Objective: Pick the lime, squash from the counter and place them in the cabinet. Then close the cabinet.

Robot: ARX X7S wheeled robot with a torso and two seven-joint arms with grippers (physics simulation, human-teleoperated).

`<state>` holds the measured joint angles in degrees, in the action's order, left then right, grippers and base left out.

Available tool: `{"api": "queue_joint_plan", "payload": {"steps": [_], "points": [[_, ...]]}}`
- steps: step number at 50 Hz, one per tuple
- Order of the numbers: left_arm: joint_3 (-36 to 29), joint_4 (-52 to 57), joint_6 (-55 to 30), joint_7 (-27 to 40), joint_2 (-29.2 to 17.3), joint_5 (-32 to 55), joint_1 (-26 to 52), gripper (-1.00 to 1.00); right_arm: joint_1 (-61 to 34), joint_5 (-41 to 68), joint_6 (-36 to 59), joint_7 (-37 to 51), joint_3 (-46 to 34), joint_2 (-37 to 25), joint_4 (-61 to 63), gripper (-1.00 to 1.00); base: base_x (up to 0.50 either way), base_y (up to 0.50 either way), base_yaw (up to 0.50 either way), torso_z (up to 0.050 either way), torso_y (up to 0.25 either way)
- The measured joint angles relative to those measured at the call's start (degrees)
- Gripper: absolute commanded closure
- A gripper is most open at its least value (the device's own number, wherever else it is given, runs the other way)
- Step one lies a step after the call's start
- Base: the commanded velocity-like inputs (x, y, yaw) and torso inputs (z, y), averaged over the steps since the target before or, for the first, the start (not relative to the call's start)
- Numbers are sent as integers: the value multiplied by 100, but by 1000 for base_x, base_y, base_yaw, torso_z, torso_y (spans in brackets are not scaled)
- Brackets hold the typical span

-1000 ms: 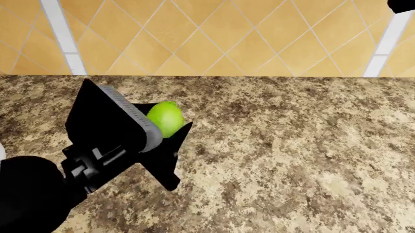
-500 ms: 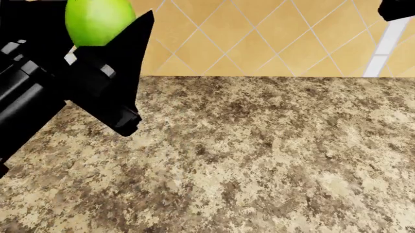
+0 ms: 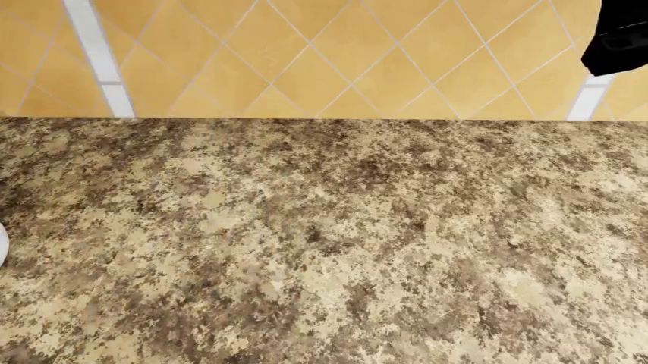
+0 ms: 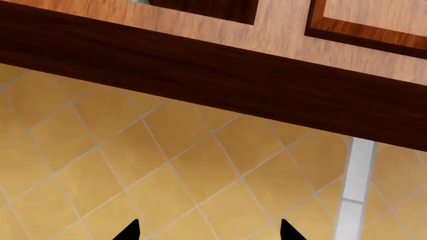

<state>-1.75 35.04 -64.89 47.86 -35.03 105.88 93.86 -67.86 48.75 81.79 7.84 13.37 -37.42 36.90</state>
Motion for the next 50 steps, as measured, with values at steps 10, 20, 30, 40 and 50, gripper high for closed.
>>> {"api": "queue_joint_plan", "payload": {"steps": [10,20,30,40,50], "points": [[-223,-472,31,-166,216,-564,715,100,-4,25,-40,48,-56,-22,-16,-100,0,0,0,0,0],[-631,-1153,217,-871,464,-1903,1222,100,50,35,-139,79,-87,-41,-25,-100,0,0,0,0,0],[-1140,-1996,547,-1531,748,-3141,1730,100,127,24,-260,96,-140,-53,-39,-100,0,0,0,0,0],[-1622,-2836,990,-2095,994,-4140,2130,100,139,13,-331,128,-243,-46,-72,-100,0,0,0,0,0],[-1888,-3363,1332,-2443,1138,-4702,2312,100,120,6,-363,164,-371,-45,-107,-100,0,0,0,0,0]]}}
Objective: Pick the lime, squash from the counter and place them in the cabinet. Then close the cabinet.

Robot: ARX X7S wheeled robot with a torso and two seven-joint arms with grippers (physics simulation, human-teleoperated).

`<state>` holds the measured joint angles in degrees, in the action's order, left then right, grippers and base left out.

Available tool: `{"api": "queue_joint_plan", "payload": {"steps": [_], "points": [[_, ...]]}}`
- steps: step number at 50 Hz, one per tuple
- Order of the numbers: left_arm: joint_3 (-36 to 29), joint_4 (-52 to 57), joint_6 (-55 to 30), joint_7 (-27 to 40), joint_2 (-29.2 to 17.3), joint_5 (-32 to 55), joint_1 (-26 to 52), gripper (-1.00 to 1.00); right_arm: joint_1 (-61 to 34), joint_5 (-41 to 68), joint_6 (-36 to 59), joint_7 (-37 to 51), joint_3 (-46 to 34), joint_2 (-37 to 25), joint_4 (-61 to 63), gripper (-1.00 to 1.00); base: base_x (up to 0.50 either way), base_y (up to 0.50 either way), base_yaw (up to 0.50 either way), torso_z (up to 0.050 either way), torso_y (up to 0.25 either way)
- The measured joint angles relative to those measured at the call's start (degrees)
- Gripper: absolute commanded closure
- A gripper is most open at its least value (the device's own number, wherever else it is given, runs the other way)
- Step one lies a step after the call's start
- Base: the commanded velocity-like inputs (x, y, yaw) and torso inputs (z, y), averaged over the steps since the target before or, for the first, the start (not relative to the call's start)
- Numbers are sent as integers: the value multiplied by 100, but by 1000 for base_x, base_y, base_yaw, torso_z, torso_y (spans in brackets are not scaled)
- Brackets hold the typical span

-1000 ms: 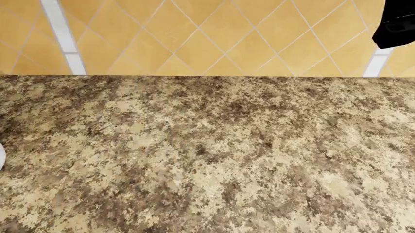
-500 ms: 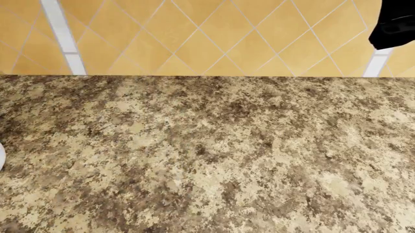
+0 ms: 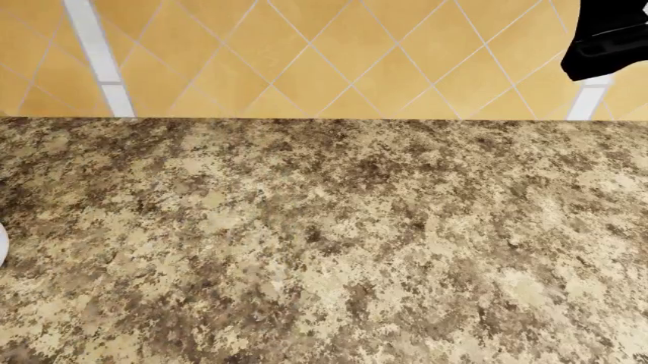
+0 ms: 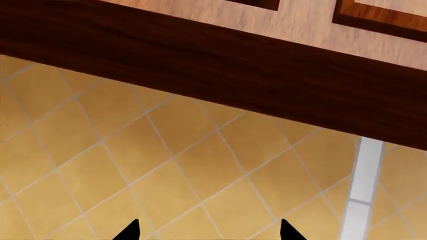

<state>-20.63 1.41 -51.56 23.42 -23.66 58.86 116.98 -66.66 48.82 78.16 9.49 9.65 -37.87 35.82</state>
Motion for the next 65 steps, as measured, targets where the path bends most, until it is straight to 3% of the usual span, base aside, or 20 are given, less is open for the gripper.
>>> {"api": "queue_joint_plan", "payload": {"steps": [18,30,38,50,51,65], "points": [[-789,-2029,645,-1139,586,-1076,690,100,42,-63,-168,47,-182,27,-87,-100,4,1,0,2,0],[-1163,-4540,1395,-2053,1195,-1792,1323,100,75,-68,-246,66,-226,21,-116,-100,2,1,0,1,0],[-562,-5828,1664,-2632,1617,-2891,1584,100,73,-65,-285,75,-265,18,-138,-100,0,0,0,0,0],[654,-6870,1633,-3392,2087,-4772,1745,100,72,-62,-334,97,-309,14,-176,-100,0,0,0,0,-2],[722,-6931,1619,-3440,2113,-4891,1749,-100,76,-63,-341,98,-311,13,-179,-100,0,0,0,0,0],[1080,-7387,1480,-3782,2298,-5601,1785,-100,129,-54,-409,124,-322,2,-200,-100,0,0,0,0,0]]}}
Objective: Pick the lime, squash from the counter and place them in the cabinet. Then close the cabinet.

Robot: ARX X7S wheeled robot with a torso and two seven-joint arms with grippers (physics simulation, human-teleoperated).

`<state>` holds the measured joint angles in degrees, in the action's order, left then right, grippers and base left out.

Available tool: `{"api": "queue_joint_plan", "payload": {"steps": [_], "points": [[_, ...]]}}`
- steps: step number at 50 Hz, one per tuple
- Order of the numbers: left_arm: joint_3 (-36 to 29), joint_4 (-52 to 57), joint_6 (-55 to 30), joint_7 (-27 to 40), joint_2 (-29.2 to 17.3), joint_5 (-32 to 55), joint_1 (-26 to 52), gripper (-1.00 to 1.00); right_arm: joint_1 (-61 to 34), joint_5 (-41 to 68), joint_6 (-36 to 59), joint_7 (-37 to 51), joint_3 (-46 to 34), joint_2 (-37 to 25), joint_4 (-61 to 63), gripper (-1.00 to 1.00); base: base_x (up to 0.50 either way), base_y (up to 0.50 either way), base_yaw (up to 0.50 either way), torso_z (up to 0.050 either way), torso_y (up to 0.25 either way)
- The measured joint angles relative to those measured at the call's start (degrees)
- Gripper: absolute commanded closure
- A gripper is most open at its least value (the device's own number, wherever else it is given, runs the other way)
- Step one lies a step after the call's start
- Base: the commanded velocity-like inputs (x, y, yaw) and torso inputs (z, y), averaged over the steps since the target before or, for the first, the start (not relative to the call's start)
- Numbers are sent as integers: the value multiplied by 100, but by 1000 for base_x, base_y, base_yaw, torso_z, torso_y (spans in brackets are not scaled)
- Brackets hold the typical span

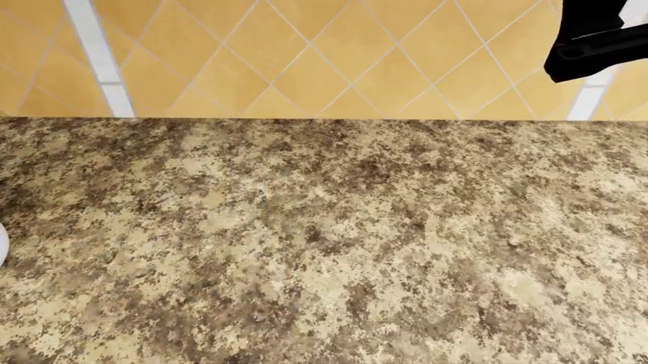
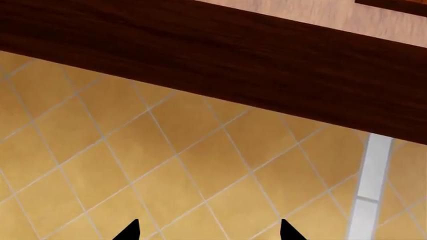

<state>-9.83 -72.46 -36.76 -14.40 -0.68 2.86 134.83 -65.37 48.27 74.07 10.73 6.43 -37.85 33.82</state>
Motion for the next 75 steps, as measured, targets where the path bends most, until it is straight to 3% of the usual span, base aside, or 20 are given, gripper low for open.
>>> {"api": "queue_joint_plan", "payload": {"steps": [23,55,75], "points": [[370,360,439,-77,-35,-300,-125,-100,-33,68,-10,56,-38,-22,-9,-100,0,0,0,0,0],[806,5600,-1189,171,-387,479,-2409,-100,-186,119,-54,101,-156,-72,-68,-100,0,0,0,0,0],[1434,8079,-1727,-29,-482,1289,-3732,-100,-219,131,-128,133,-212,-83,-89,-100,0,0,0,0,0]]}}
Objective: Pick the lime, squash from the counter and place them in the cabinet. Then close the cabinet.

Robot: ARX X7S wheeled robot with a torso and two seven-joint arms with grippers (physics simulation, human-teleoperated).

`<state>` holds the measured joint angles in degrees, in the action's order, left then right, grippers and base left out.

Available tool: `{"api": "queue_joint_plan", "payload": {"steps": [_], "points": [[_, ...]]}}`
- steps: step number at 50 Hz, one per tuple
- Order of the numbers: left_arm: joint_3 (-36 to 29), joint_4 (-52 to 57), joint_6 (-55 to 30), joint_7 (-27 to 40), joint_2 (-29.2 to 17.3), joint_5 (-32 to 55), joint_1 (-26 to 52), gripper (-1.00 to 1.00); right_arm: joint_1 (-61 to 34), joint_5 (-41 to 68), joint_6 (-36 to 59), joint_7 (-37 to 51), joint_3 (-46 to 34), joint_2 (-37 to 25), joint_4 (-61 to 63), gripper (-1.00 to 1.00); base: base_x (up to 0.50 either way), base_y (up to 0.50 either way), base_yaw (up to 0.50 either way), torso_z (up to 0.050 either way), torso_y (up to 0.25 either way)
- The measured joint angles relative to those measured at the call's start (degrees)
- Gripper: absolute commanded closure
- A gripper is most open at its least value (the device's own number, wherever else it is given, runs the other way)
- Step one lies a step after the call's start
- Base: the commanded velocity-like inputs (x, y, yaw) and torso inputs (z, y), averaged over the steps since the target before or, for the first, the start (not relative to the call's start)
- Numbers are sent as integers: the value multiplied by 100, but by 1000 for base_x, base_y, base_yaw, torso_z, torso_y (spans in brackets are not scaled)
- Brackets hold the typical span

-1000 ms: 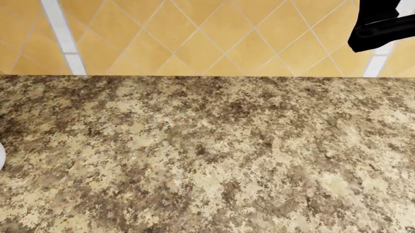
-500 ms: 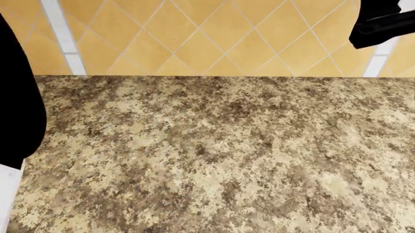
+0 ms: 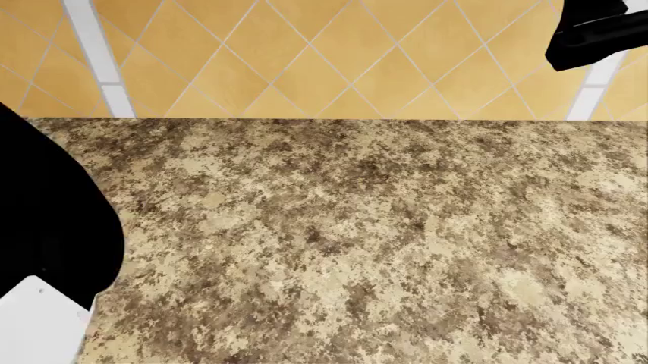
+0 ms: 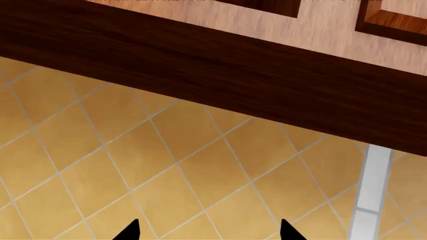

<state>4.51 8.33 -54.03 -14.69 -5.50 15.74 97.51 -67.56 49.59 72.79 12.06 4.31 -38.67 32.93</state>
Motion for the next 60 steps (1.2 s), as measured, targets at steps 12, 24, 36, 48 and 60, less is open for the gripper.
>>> {"api": "queue_joint_plan", "payload": {"steps": [12,24,36,48,60], "points": [[301,1066,-414,-234,-123,404,-668,-100,-17,18,-29,19,-36,-5,-9,-100,0,0,0,0,0],[455,1651,-832,-444,-313,622,-1125,-100,-88,29,-41,64,-84,3,-22,-100,0,0,0,0,0],[548,2126,-1011,-560,-443,799,-1469,-100,-83,43,-73,90,-89,-19,-21,-100,0,0,0,0,0],[1022,3194,-1314,-818,-684,1273,-2242,-100,-105,80,-64,108,-82,-72,-16,-100,0,0,0,0,0],[906,3736,-1253,-1086,-1105,1353,-3059,-100,-117,111,-69,127,-84,-112,-14,-100,0,0,0,0,0]]}}
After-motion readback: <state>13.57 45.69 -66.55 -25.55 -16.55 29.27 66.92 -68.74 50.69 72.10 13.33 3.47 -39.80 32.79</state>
